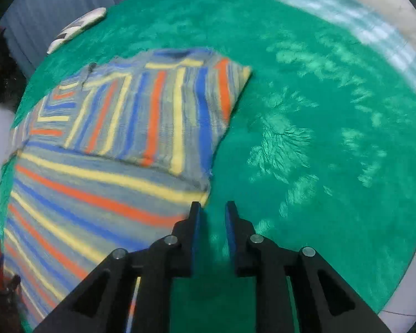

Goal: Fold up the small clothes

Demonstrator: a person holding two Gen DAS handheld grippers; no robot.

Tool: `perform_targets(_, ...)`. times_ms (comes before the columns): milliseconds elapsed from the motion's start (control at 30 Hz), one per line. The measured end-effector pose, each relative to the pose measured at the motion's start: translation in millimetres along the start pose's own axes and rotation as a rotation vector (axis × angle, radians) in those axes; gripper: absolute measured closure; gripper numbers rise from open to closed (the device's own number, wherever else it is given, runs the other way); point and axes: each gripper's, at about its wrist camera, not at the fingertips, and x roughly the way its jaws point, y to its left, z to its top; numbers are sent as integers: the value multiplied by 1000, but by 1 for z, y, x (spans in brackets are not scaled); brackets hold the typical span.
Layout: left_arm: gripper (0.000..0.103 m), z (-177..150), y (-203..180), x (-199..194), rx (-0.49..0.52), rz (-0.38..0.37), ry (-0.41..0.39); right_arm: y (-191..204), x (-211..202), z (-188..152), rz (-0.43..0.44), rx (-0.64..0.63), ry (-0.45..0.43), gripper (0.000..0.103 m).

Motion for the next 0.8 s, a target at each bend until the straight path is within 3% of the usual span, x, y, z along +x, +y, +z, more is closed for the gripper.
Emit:
perform_targets(100,9,0,-5,0,15,-20,7,39,-27,-31,96,-79,17,80)
perform_targets(233,2,-6,-13,6,60,-2,51,69,-28,-101,178,-108,152,65)
perform_targets(300,1,-9,-13,5,71,7,48,64,-32,-133,143,-85,144,64)
perform_targets(367,1,-10,-10,2,65,2,50,62,-46,-143,108,-71,107,64)
perform_targets(500,2,-14,-8,-6,60,-5,39,79,-88,-149,113,-53,-25,58)
perform_targets(633,2,-15,-15,-15,82,-6,12,107,-100,-147,63,-59,-107,50)
perform_targets(733,2,-16,-27,-20,119,-12,-2,123,-83,-152,41,-60,-97,48)
perform_targets(800,2,-20,-34,-13,148,-8,31,126,-58,-162,-22,-87,-6,39)
